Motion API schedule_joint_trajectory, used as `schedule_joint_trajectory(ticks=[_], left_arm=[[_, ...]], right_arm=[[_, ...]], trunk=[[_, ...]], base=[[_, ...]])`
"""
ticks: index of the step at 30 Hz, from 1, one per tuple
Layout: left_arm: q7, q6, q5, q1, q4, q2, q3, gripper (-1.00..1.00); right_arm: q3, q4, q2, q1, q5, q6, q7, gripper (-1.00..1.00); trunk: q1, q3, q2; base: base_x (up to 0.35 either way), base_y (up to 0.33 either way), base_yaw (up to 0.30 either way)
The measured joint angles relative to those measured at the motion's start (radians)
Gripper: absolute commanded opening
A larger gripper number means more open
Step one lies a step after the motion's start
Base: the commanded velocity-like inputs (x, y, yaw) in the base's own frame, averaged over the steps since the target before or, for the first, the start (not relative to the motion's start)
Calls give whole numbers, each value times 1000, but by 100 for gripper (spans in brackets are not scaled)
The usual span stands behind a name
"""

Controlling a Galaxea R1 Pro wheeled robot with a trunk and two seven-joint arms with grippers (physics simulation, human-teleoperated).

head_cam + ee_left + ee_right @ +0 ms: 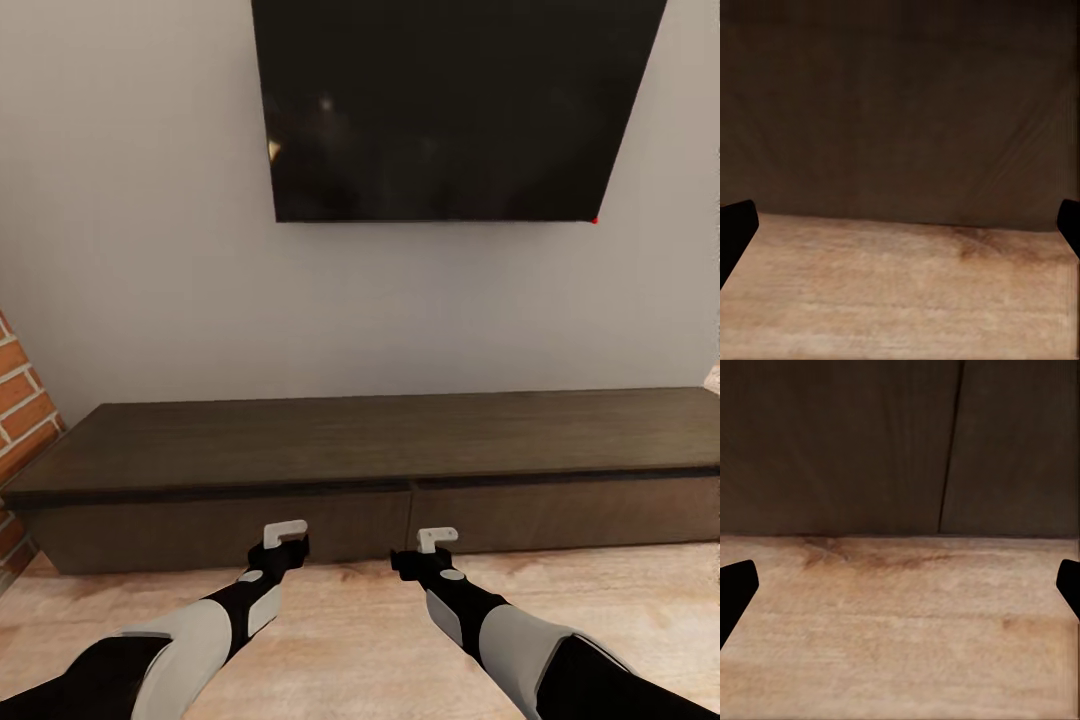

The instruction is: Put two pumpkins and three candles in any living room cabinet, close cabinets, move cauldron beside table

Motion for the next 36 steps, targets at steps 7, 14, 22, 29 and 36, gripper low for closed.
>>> schedule_joint_trajectory(ticks=[7, 14, 22, 29, 36], left_arm=[[0, 0, 0, 0, 1, -1, 0, 100], [0, 1, 0, 0, 0, -1, 0, 100], [10, -10, -5, 5, 10, 10, 11, 100], [19, 9, 1, 8, 6, 38, 14, 100], [21, 48, 1, 11, 5, 43, 14, 100]], right_arm=[[1, 0, 0, 0, 0, 0, 0, 100], [1, 0, 0, 0, 0, 1, 0, 100], [9, 11, 12, -11, 13, -6, -13, 100], [8, 39, -3, 1, 9, -14, -10, 100], [8, 56, -5, 41, 8, -15, -10, 100]], trunk=[[0, 1, 0], [1, 2, 0], [0, 3, 0], [0, 4, 0], [0, 7, 0]], base=[[-51, -7, -7], [-241, -71, -1], [-40, -43, 0], [0, 0, -47], [0, 0, -264]])
